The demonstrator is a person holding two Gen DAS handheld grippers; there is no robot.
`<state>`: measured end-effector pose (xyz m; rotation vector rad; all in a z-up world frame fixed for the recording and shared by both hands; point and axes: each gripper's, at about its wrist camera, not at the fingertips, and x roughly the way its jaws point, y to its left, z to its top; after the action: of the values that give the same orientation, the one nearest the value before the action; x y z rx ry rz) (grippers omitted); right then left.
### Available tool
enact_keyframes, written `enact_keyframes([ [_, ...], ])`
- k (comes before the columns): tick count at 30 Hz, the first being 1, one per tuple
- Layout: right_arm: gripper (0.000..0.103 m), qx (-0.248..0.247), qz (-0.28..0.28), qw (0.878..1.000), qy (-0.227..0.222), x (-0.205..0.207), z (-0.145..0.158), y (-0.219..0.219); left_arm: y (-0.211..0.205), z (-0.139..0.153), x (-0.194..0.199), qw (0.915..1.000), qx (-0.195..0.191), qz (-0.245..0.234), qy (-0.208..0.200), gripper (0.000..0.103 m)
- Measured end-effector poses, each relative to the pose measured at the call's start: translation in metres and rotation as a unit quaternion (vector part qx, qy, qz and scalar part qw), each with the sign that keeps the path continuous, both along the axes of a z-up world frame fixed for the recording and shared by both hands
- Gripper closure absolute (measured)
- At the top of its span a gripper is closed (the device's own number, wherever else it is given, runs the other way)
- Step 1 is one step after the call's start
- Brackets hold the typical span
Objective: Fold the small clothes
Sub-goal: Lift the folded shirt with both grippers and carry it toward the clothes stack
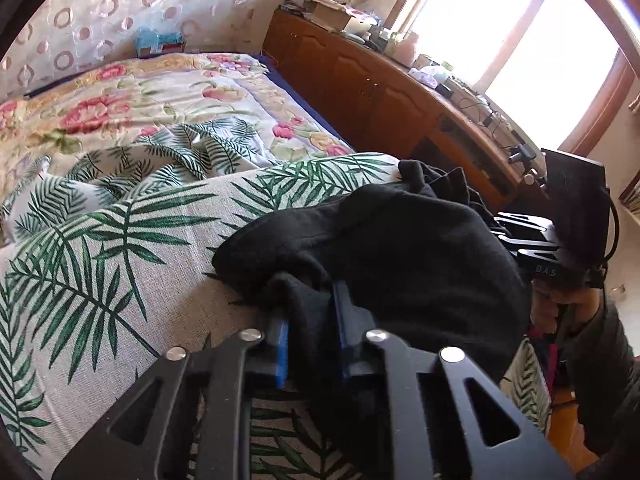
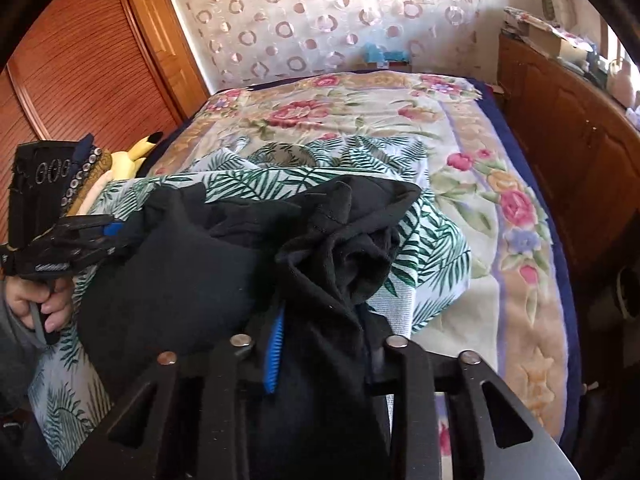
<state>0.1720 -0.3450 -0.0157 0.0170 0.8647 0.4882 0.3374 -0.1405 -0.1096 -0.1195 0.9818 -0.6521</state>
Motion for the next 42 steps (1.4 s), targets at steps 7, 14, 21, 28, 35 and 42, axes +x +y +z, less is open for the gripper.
enact_keyframes([
  [7, 0.085, -0.01, -0.004, 0.997, -0.083, -0.028, 0.033, 0.006, 0.011, 0.051, -0.036, 0.997, -0.025, -0.006, -0.072, 0.09],
  [14, 0.085, 0.003, 0.019, 0.987, -0.158, -0.047, 0.079, 0.034, 0.055, 0.111, -0.073, 0.9871, -0.036, 0.025, -0.154, 0.091],
  [21, 0.085, 0.022, 0.078, 0.979, -0.189, -0.042, 0.099, 0.094, 0.133, 0.147, -0.108, 0.9731, -0.006, 0.104, -0.205, 0.091],
  [28, 0.085, 0.031, 0.145, 0.968, -0.202, -0.021, 0.106, 0.167, 0.204, 0.158, -0.138, 0.9589, 0.019, 0.171, -0.226, 0.091],
  [35, 0.085, 0.024, 0.214, 0.953, -0.214, 0.031, 0.122, 0.239, 0.276, 0.156, -0.173, 0.9377, 0.018, 0.247, -0.243, 0.091],
  [42, 0.085, -0.005, 0.3, 0.928, -0.22, 0.08, 0.133, 0.338, 0.331, 0.132, -0.205, 0.915, 0.018, 0.329, -0.233, 0.091],
])
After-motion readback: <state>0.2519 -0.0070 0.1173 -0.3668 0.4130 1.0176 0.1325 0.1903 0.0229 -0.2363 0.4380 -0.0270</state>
